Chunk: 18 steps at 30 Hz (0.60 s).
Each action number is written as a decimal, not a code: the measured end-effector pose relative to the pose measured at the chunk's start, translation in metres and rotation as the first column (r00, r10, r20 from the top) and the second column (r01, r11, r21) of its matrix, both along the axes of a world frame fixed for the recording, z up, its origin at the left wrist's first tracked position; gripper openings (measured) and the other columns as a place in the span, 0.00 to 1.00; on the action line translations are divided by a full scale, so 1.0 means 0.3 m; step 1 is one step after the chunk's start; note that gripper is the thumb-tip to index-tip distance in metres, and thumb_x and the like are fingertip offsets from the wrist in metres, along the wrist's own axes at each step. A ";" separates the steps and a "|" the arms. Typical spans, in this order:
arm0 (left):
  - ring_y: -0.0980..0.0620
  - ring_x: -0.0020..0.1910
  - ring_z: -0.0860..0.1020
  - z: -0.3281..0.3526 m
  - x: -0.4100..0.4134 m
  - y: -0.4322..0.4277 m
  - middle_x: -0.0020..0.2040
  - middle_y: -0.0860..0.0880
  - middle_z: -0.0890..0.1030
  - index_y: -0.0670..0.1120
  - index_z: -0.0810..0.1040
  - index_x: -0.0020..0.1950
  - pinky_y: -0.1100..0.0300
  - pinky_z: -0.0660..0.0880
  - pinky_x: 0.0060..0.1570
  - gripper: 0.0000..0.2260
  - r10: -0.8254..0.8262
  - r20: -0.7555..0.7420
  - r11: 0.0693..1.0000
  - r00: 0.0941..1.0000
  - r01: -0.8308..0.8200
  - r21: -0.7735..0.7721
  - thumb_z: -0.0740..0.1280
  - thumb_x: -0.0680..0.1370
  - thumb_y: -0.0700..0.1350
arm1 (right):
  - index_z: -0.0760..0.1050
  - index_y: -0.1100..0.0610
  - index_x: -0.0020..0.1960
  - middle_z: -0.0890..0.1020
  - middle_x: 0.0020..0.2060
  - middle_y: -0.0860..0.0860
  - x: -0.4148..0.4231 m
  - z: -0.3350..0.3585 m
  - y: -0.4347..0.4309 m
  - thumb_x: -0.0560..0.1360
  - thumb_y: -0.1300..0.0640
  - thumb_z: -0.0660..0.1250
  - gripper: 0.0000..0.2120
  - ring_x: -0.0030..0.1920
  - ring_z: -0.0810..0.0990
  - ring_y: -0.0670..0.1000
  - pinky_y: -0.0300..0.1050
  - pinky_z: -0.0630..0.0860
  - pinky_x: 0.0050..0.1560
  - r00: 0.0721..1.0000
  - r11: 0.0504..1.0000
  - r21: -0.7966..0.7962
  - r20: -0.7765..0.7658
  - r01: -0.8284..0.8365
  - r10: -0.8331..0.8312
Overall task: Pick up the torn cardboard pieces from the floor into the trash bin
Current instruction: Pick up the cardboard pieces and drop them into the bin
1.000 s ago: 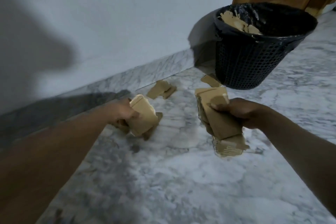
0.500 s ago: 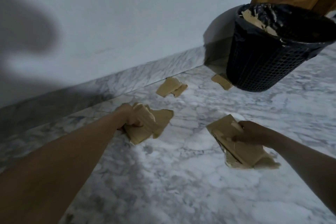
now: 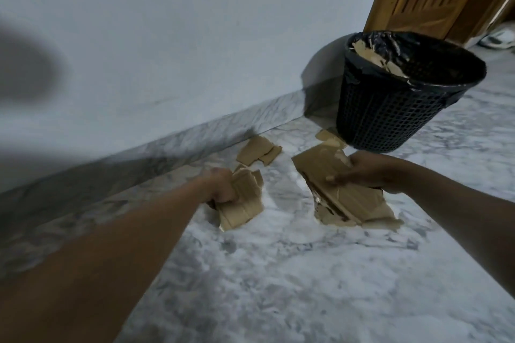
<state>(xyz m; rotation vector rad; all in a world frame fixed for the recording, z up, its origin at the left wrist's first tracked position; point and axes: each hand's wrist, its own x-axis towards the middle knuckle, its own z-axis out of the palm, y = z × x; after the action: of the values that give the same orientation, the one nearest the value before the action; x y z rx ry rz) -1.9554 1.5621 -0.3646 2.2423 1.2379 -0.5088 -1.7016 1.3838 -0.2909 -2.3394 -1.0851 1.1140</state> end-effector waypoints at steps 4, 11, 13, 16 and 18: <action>0.43 0.72 0.66 -0.058 0.054 -0.011 0.74 0.39 0.65 0.38 0.60 0.75 0.57 0.64 0.67 0.33 -0.086 -0.101 0.995 0.991 0.091 0.051 0.66 0.79 0.56 | 0.73 0.54 0.47 0.77 0.39 0.50 -0.087 0.031 0.142 0.76 0.55 0.71 0.07 0.38 0.76 0.47 0.39 0.74 0.28 0.961 0.963 0.117 -0.167 0.242 -0.222; 0.44 0.69 0.71 -0.164 0.101 0.112 0.71 0.41 0.70 0.38 0.62 0.74 0.57 0.70 0.62 0.33 -0.076 -0.161 0.997 0.984 0.071 -0.034 0.69 0.77 0.54 | 0.70 0.58 0.65 0.77 0.58 0.53 -0.193 -0.180 0.551 0.74 0.43 0.72 0.27 0.61 0.76 0.60 0.60 0.70 0.62 0.692 0.786 -0.181 -0.387 0.591 -0.610; 0.43 0.72 0.67 -0.176 0.112 0.137 0.73 0.42 0.66 0.38 0.58 0.76 0.54 0.66 0.68 0.35 -0.134 -0.131 0.991 0.982 0.130 -0.037 0.66 0.78 0.57 | 0.71 0.56 0.61 0.77 0.57 0.53 -0.240 -0.254 0.658 0.72 0.42 0.74 0.26 0.63 0.76 0.60 0.58 0.72 0.60 0.635 0.741 -0.154 -0.421 0.654 -0.648; 0.42 0.69 0.69 -0.214 0.108 0.140 0.69 0.42 0.68 0.40 0.63 0.73 0.52 0.65 0.68 0.29 -0.240 -0.183 0.970 0.954 0.229 -0.077 0.64 0.79 0.55 | 0.72 0.55 0.64 0.79 0.60 0.54 -0.203 -0.455 0.796 0.56 0.38 0.78 0.42 0.60 0.78 0.60 0.59 0.75 0.61 0.637 0.683 -0.077 -0.297 0.726 -0.711; 0.42 0.66 0.70 -0.212 0.092 0.137 0.66 0.43 0.71 0.41 0.67 0.69 0.55 0.67 0.63 0.23 -0.289 -0.162 0.957 0.944 0.280 -0.075 0.65 0.79 0.52 | 0.72 0.56 0.65 0.79 0.59 0.55 -0.202 -0.508 0.828 0.57 0.39 0.75 0.41 0.59 0.78 0.60 0.58 0.76 0.61 0.663 0.675 -0.046 -0.147 0.736 -0.734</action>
<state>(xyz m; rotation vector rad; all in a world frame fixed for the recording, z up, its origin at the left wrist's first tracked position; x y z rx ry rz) -1.9279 1.6032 -0.4281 2.3874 0.9692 -0.8491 -1.7623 1.6321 -0.4435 -2.2620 -0.0182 0.9080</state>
